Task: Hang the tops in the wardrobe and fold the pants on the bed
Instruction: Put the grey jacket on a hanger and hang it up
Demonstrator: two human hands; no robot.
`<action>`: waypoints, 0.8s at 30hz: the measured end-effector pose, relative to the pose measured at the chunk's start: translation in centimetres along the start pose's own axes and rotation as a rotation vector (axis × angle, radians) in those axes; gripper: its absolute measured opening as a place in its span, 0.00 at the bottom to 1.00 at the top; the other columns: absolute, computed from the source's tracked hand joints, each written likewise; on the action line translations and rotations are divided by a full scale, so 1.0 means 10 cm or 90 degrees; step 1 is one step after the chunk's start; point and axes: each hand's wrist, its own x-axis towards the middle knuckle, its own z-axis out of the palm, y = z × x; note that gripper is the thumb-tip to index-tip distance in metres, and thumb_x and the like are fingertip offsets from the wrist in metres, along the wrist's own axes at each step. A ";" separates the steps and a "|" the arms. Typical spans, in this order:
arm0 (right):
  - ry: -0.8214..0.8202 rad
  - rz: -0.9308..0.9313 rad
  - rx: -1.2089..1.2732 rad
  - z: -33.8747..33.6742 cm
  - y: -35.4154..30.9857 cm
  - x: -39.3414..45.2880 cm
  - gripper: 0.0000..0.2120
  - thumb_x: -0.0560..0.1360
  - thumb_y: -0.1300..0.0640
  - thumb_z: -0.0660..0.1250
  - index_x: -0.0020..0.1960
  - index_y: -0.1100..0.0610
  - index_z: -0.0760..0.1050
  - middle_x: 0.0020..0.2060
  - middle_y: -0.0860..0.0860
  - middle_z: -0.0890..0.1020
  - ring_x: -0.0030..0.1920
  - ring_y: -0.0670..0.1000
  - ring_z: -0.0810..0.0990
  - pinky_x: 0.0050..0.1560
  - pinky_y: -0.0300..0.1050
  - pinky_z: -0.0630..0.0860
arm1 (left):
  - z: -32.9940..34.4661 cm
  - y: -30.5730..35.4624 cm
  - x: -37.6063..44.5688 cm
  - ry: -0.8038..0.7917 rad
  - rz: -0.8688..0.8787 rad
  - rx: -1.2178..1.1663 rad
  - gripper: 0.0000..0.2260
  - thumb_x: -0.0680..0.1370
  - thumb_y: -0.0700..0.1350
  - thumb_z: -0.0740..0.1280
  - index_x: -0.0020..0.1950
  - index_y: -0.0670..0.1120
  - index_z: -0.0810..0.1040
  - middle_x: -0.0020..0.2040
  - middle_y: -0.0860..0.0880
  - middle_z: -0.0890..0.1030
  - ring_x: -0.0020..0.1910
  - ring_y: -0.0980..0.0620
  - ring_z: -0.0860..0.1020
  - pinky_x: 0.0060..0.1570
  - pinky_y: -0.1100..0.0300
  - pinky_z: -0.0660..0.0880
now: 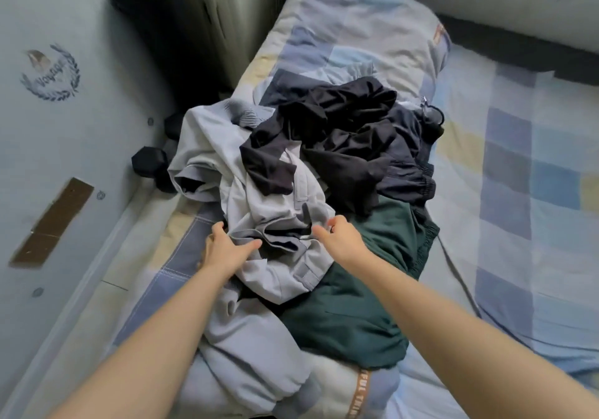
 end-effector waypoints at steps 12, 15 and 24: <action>-0.007 0.213 0.252 0.37 0.07 0.74 0.40 0.73 0.47 0.70 0.73 0.64 0.53 0.57 0.57 0.74 0.50 0.54 0.74 0.43 0.47 0.71 | 0.38 -0.41 -0.17 -0.233 0.238 -0.107 0.32 0.68 0.42 0.71 0.69 0.59 0.67 0.60 0.58 0.79 0.60 0.57 0.77 0.62 0.54 0.74; -0.038 0.239 0.290 0.37 0.12 0.63 0.10 0.71 0.53 0.70 0.49 0.58 0.77 0.42 0.55 0.79 0.42 0.55 0.77 0.47 0.51 0.78 | 0.32 -0.53 -0.41 -0.280 0.266 -0.062 0.32 0.68 0.45 0.69 0.67 0.70 0.66 0.57 0.66 0.79 0.58 0.66 0.77 0.59 0.63 0.73; -0.160 0.297 0.494 0.27 0.13 -0.45 0.11 0.79 0.46 0.60 0.50 0.54 0.74 0.44 0.54 0.83 0.40 0.55 0.82 0.40 0.53 0.79 | -0.09 -0.57 -1.29 -0.261 0.322 0.173 0.27 0.69 0.47 0.63 0.67 0.65 0.65 0.56 0.58 0.80 0.55 0.52 0.78 0.54 0.50 0.77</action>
